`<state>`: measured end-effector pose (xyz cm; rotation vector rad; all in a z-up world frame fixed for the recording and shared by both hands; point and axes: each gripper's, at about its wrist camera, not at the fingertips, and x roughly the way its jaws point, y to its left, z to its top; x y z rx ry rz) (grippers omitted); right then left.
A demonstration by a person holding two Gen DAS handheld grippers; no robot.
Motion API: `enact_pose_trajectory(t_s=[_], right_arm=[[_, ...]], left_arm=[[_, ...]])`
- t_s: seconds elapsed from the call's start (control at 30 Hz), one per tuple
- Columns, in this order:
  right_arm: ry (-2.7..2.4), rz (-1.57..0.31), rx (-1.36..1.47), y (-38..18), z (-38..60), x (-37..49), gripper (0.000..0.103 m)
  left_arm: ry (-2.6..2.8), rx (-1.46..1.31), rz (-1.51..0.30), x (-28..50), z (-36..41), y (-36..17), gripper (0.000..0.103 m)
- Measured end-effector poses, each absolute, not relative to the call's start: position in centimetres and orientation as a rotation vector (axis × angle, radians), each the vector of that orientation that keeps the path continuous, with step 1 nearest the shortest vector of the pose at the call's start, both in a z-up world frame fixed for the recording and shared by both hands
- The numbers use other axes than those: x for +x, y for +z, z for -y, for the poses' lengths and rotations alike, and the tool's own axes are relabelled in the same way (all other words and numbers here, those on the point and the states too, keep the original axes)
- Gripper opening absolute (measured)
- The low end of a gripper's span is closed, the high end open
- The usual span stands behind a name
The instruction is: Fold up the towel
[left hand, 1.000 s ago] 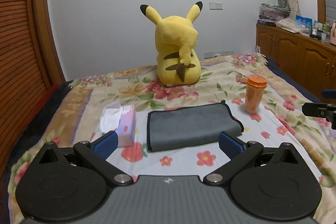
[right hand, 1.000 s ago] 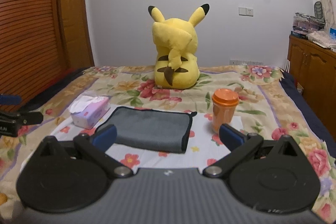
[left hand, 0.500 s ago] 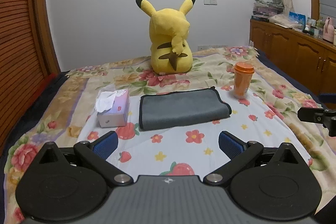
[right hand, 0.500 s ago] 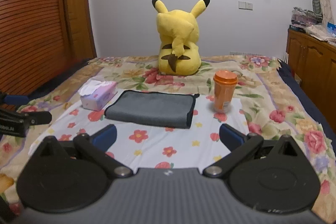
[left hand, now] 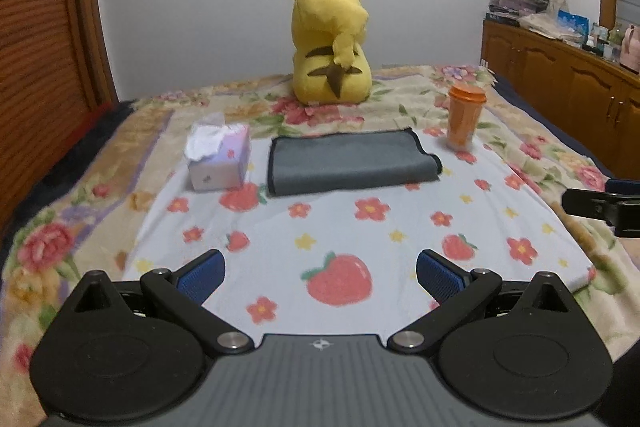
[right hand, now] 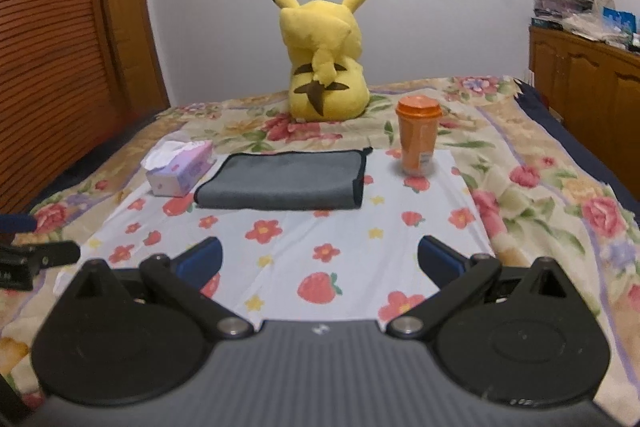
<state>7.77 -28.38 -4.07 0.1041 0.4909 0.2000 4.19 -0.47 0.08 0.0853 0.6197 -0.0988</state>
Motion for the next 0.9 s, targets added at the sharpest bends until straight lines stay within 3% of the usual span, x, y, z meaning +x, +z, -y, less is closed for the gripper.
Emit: enact_pose_trajectory(t_s=[0.9], right_arm=[[0.227, -0.527, -0.016, -6.5, 25.8, 6.8, 0.103]], left_arm=[[-0.055, 0.068, -0.636, 3.1, -0.2, -3.7, 0.103]])
